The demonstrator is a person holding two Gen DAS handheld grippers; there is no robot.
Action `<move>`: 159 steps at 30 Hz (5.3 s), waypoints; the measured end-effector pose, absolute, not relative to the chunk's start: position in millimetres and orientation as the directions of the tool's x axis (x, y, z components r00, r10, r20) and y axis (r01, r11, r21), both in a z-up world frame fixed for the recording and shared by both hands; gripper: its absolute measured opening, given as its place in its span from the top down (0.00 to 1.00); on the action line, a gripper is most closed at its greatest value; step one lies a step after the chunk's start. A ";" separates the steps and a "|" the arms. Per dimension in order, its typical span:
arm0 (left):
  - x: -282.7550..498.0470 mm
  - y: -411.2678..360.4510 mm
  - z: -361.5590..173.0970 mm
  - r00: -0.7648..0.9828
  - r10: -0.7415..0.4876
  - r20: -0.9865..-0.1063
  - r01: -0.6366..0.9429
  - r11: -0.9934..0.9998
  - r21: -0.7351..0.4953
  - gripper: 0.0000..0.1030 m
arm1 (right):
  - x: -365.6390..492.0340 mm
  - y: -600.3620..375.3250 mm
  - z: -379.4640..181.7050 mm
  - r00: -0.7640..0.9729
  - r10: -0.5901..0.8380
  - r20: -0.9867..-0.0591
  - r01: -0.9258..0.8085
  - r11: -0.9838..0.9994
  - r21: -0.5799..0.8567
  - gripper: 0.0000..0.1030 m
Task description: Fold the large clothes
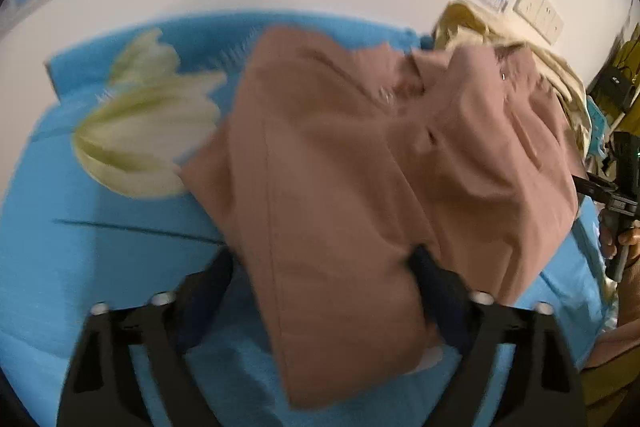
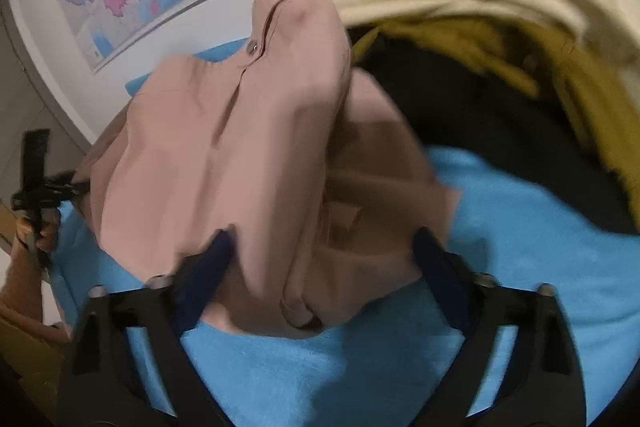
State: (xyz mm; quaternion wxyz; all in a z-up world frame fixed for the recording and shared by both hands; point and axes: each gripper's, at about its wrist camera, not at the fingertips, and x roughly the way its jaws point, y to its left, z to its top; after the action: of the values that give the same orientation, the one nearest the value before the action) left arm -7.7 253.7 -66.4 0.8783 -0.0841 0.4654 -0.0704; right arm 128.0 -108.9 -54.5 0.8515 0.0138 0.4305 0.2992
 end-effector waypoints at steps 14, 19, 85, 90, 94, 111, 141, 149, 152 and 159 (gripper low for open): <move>-79.8 270.7 -25.8 0.551 -0.468 -0.691 0.038 0.841 -0.539 0.91 | 32.2 -184.0 27.3 0.449 0.679 -0.580 -0.492 0.730 0.474 0.96; -78.9 258.3 -60.6 0.493 -0.245 -0.835 -0.078 0.943 -0.322 0.40 | 44.7 -182.3 -45.5 0.391 0.438 -0.810 -0.324 0.889 0.325 0.54; 11.9 256.5 -13.6 0.658 -0.210 -0.723 0.000 0.960 -0.280 0.96 | 101.2 -52.4 20.9 0.573 0.583 -0.576 -0.597 0.778 0.194 0.97; 42.8 244.2 -54.7 0.539 -0.095 -0.837 -0.062 0.986 -0.152 0.85 | 142.7 -23.8 -34.9 0.474 0.491 -0.731 -0.547 0.815 0.192 0.97; 39.5 247.4 -54.2 0.545 -0.032 -0.838 -0.101 0.989 -0.104 0.66 | 150.7 -19.1 -52.4 0.431 0.462 -0.775 -0.540 0.820 0.189 0.81; -29.2 235.3 -57.3 0.568 -0.100 -0.817 -0.003 0.992 -0.123 0.30 | 103.2 -147.4 -68.5 0.429 0.512 -0.744 -0.379 0.850 0.366 0.73; -107.8 246.9 -62.6 0.616 -0.158 -0.772 -0.060 0.967 -0.246 0.19 | 52.6 -160.2 -69.3 0.414 0.597 -0.687 -0.417 0.795 0.440 0.77; -116.2 239.8 -66.5 0.614 -0.206 -0.762 -0.032 0.958 -0.285 0.57 | 66.9 -155.7 -70.4 0.439 0.552 -0.709 -0.376 0.829 0.413 0.93; -119.6 247.5 -66.5 0.611 -0.216 -0.761 -0.065 0.945 -0.320 0.49 | 69.2 -161.6 -73.9 0.433 0.561 -0.706 -0.338 0.827 0.449 0.91; -136.5 246.4 -57.0 0.621 -0.225 -0.750 -0.077 0.936 -0.345 0.30 | 47.0 -186.2 -59.7 0.458 0.592 -0.663 -0.287 0.804 0.520 0.50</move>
State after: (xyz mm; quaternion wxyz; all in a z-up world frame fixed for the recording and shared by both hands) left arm -136.5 246.4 -57.0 0.8833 -0.1744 0.4330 -0.0421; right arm 47.0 -186.2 -59.7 0.8366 0.1698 0.4496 0.2628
